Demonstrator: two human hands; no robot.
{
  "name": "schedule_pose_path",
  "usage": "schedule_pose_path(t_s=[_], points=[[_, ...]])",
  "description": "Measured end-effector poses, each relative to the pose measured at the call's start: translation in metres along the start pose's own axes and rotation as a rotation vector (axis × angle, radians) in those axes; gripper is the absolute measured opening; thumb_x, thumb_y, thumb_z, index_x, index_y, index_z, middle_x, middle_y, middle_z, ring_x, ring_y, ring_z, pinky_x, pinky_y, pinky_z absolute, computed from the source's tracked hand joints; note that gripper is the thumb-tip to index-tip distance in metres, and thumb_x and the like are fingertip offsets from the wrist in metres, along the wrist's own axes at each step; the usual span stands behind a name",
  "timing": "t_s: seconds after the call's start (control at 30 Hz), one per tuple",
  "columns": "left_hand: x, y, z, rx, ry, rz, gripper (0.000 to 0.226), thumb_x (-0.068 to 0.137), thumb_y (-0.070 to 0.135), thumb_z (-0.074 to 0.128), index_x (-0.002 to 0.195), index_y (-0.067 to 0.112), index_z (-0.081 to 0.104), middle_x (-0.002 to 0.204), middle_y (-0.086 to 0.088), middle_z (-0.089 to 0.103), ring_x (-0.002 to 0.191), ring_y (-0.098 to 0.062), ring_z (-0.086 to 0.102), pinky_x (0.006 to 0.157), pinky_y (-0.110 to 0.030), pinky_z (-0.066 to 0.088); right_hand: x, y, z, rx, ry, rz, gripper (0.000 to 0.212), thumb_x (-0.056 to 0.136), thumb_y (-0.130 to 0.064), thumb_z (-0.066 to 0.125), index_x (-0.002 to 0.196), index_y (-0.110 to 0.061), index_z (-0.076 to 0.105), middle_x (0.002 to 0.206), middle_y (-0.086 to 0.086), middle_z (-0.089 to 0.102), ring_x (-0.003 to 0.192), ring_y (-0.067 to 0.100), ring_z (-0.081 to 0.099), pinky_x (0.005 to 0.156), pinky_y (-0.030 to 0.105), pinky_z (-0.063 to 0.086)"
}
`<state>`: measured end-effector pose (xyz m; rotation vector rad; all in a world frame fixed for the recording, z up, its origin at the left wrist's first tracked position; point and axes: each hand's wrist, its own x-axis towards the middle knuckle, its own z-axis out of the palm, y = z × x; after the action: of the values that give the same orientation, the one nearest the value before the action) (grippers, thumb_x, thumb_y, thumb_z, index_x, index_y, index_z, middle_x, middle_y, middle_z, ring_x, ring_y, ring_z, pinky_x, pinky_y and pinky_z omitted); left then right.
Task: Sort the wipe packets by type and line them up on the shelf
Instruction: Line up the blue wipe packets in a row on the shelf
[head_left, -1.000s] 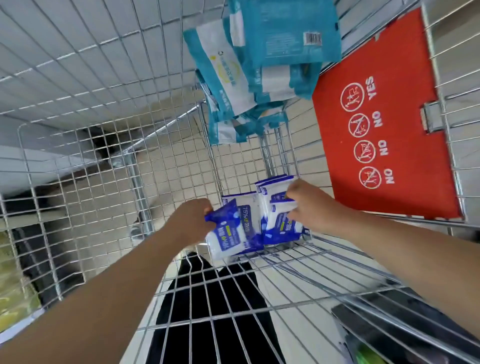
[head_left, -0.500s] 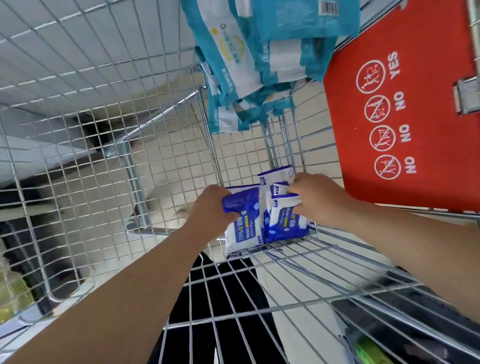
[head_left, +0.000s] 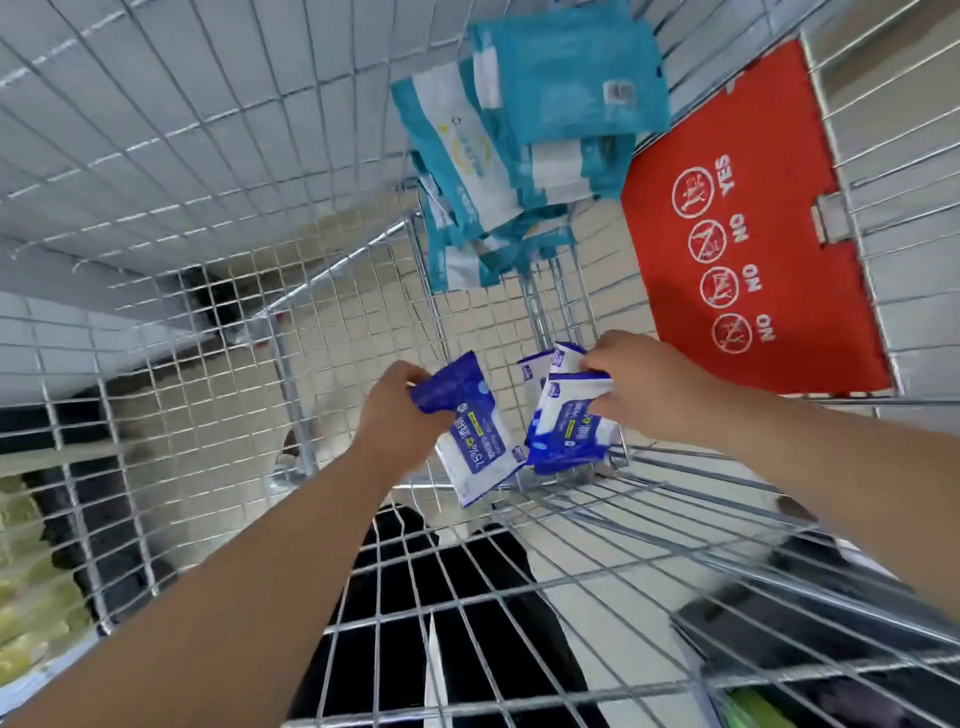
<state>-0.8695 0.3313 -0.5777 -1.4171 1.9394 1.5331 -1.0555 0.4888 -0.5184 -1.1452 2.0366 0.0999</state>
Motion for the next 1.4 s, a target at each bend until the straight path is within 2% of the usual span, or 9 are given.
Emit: schedule_pose_path(t_s=[0.17, 0.33, 0.47, 0.63, 0.77, 0.87, 1.07, 1.23, 1.4], points=[[-0.019, 0.003, -0.042, 0.041, 0.025, -0.028, 0.046, 0.074, 0.0, 0.074, 0.116, 0.005, 0.057, 0.103, -0.012, 0.063, 0.077, -0.021, 0.058, 0.06, -0.021, 0.043, -0.013, -0.027, -0.029, -0.009, 0.072, 0.031, 0.019, 0.083, -0.022, 0.063, 0.099, -0.012, 0.061, 0.095, 0.002, 0.047, 0.091, 0.025, 0.055, 0.074, 0.034, 0.043], [-0.015, -0.002, -0.04, 0.171, 0.03, 0.029, 0.021, 0.079, 0.008, 0.071, 0.099, 0.009, 0.067, 0.082, -0.005, 0.062, 0.072, -0.02, 0.056, 0.055, -0.023, 0.037, -0.004, -0.034, -0.027, -0.025, 0.059, 0.037, 0.019, 0.083, -0.02, 0.064, 0.1, -0.012, 0.06, 0.095, 0.004, 0.047, 0.094, 0.027, 0.055, 0.074, 0.031, 0.04], [0.009, -0.001, -0.014, 0.223, -0.018, 0.105, 0.014, 0.078, 0.006, 0.071, 0.091, 0.007, 0.063, 0.087, -0.008, 0.056, 0.072, -0.021, 0.055, 0.049, -0.016, 0.036, 0.01, -0.025, -0.014, 0.026, 0.08, 0.09, 0.019, 0.08, -0.016, 0.067, 0.097, -0.01, 0.063, 0.089, 0.002, 0.046, 0.082, 0.021, 0.048, 0.067, 0.026, 0.031], [0.031, -0.011, 0.01, 0.451, -0.11, 0.216, 0.027, 0.076, 0.011, 0.073, 0.1, 0.0, 0.067, 0.111, -0.011, 0.055, 0.107, -0.028, 0.055, 0.087, -0.03, 0.041, 0.023, -0.017, -0.004, 0.124, 0.09, 0.143, 0.016, 0.078, -0.015, 0.07, 0.091, -0.013, 0.061, 0.075, -0.006, 0.043, 0.076, 0.018, 0.048, 0.057, 0.026, 0.031], [0.027, -0.013, 0.009, 0.502, -0.111, 0.191, 0.014, 0.077, 0.008, 0.067, 0.084, -0.003, 0.069, 0.072, -0.005, 0.053, 0.082, -0.027, 0.059, 0.066, -0.029, 0.043, 0.028, -0.017, -0.004, 0.178, 0.084, 0.142, 0.015, 0.079, -0.012, 0.068, 0.092, -0.011, 0.062, 0.082, 0.0, 0.05, 0.076, 0.017, 0.051, 0.053, 0.024, 0.033], [0.016, -0.011, -0.004, 0.417, -0.091, 0.157, 0.011, 0.076, 0.004, 0.066, 0.085, -0.003, 0.068, 0.072, -0.009, 0.059, 0.066, -0.019, 0.051, 0.049, -0.018, 0.033, 0.026, -0.02, -0.015, 0.194, 0.091, 0.136, 0.012, 0.077, -0.011, 0.068, 0.084, -0.012, 0.059, 0.075, -0.002, 0.048, 0.074, 0.019, 0.05, 0.052, 0.02, 0.033], [-0.031, 0.021, -0.064, 0.17, 0.127, 0.097, 0.015, 0.077, 0.01, 0.074, 0.088, 0.019, 0.068, 0.068, 0.004, 0.059, 0.053, -0.012, 0.051, 0.05, -0.022, 0.039, 0.004, -0.045, -0.069, 0.123, 0.184, 0.058, 0.012, 0.078, -0.015, 0.067, 0.082, -0.015, 0.056, 0.071, -0.006, 0.042, 0.068, 0.015, 0.043, 0.049, 0.018, 0.024], [-0.114, 0.065, -0.126, -0.07, 0.401, 0.171, 0.02, 0.077, 0.014, 0.076, 0.086, 0.028, 0.066, 0.074, 0.01, 0.064, 0.064, -0.008, 0.058, 0.058, -0.02, 0.044, -0.046, -0.095, -0.133, 0.201, 0.368, -0.061, 0.014, 0.077, -0.017, 0.07, 0.079, -0.006, 0.06, 0.075, 0.004, 0.058, 0.071, 0.022, 0.054, 0.061, 0.035, 0.035], [-0.226, 0.089, -0.178, -0.298, 0.604, 0.284, 0.031, 0.078, 0.006, 0.075, 0.093, 0.029, 0.059, 0.085, 0.014, 0.062, 0.072, -0.003, 0.062, 0.054, -0.008, 0.044, -0.109, -0.164, -0.205, 0.306, 0.444, -0.255, 0.014, 0.076, -0.018, 0.074, 0.075, -0.023, 0.061, 0.067, -0.009, 0.059, 0.061, 0.011, 0.054, 0.052, 0.02, 0.037]])
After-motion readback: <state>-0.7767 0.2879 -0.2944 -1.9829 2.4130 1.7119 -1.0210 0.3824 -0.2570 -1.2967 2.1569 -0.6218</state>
